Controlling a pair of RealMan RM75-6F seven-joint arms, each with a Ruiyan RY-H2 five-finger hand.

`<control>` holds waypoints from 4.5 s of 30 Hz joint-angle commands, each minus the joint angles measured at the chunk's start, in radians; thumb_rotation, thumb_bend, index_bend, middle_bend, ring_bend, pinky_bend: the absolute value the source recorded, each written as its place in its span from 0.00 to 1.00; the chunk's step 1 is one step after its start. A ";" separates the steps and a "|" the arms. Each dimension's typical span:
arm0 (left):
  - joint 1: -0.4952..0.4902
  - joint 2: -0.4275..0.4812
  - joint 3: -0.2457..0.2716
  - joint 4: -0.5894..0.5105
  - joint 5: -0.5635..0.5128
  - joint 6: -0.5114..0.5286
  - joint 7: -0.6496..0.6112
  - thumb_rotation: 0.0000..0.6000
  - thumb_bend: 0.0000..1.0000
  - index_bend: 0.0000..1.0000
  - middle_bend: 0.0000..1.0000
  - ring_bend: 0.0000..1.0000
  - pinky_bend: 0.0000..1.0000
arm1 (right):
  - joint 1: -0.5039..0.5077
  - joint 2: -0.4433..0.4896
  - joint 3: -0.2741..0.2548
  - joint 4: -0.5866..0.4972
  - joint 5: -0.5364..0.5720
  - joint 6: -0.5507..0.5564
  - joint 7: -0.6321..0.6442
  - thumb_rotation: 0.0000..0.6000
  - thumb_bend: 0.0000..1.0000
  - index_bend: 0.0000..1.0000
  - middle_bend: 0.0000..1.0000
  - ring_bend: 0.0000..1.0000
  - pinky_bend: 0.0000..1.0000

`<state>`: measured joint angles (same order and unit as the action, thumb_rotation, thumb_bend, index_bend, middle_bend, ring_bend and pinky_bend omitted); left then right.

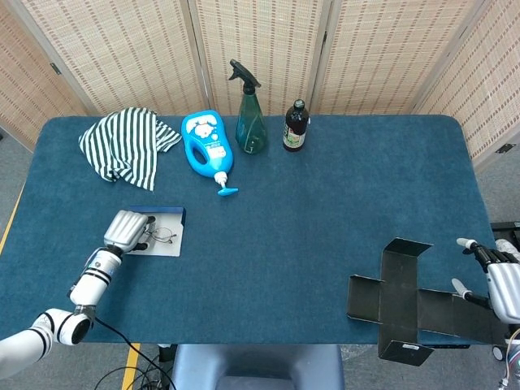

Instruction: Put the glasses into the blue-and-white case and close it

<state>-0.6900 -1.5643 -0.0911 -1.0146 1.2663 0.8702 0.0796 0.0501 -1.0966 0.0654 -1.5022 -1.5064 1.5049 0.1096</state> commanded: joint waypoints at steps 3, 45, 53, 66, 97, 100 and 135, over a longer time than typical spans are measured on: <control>-0.002 -0.024 -0.025 0.022 -0.039 -0.016 0.028 1.00 0.47 0.61 0.94 0.95 1.00 | -0.002 0.000 -0.001 0.000 0.002 0.000 0.000 1.00 0.22 0.23 0.38 0.43 0.38; -0.035 -0.127 -0.055 0.174 -0.025 0.002 0.161 1.00 0.38 0.01 0.94 0.95 1.00 | -0.010 0.004 0.001 0.005 0.011 0.002 0.006 1.00 0.22 0.23 0.38 0.43 0.38; -0.055 -0.157 -0.095 0.219 -0.073 -0.031 0.156 1.00 0.38 0.01 0.94 0.95 1.00 | -0.008 0.001 0.000 0.007 0.008 -0.002 0.008 1.00 0.22 0.23 0.38 0.43 0.38; -0.076 -0.177 -0.130 0.248 -0.125 -0.059 0.178 1.00 0.38 0.02 0.94 0.95 1.00 | -0.013 0.005 0.000 0.006 0.010 0.004 0.008 1.00 0.22 0.23 0.38 0.43 0.38; 0.119 0.052 0.088 -0.143 0.195 0.238 0.069 1.00 0.32 0.20 0.96 0.96 1.00 | 0.002 0.002 0.000 -0.009 -0.015 -0.001 -0.005 1.00 0.22 0.23 0.38 0.43 0.38; 0.117 0.030 0.089 -0.127 0.194 0.223 0.078 1.00 0.32 0.20 0.96 0.96 1.00 | 0.003 0.001 0.000 -0.009 -0.015 -0.003 -0.005 1.00 0.22 0.23 0.38 0.43 0.38; 0.069 -0.092 0.023 -0.047 0.133 0.138 0.137 1.00 0.31 0.17 0.96 0.96 1.00 | -0.006 0.004 -0.003 -0.004 -0.006 0.006 0.001 1.00 0.22 0.23 0.38 0.43 0.38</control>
<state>-0.6202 -1.6547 -0.0665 -1.0632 1.4006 1.0086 0.2174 0.0435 -1.0926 0.0619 -1.5061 -1.5121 1.5105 0.1103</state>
